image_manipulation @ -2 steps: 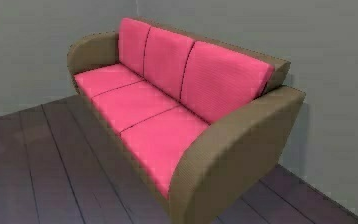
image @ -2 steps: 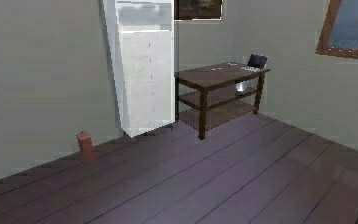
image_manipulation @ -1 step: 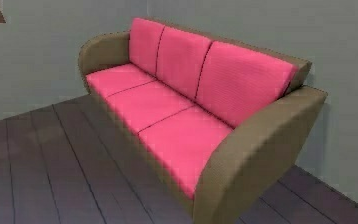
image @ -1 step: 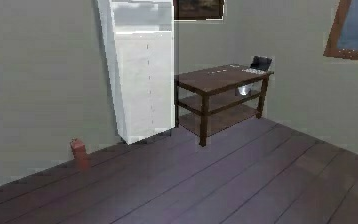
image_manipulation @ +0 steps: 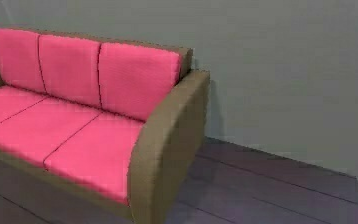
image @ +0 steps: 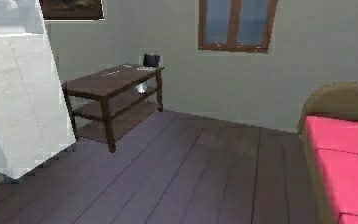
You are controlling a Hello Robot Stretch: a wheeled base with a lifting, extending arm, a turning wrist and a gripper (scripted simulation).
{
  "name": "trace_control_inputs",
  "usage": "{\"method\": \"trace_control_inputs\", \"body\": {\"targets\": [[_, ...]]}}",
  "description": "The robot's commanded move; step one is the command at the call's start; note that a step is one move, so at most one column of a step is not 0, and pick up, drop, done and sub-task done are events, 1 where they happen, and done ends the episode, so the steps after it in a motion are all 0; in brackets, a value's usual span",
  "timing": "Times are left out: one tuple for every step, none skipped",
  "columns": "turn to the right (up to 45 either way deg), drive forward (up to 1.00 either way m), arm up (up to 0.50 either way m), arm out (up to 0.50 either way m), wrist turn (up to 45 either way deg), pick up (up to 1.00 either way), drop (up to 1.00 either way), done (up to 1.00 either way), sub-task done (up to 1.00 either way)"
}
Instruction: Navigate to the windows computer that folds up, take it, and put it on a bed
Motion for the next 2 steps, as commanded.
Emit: {"method": "trace_control_inputs", "body": {"targets": [[0.0, 1.00, 0.00, 0.00, 0.0, 0.00, 0.00, 0.00, 0.00], [0.0, 1.00, 0.00, 0.00, 0.0, 0.00, 0.00, 0.00, 0.00]]}}
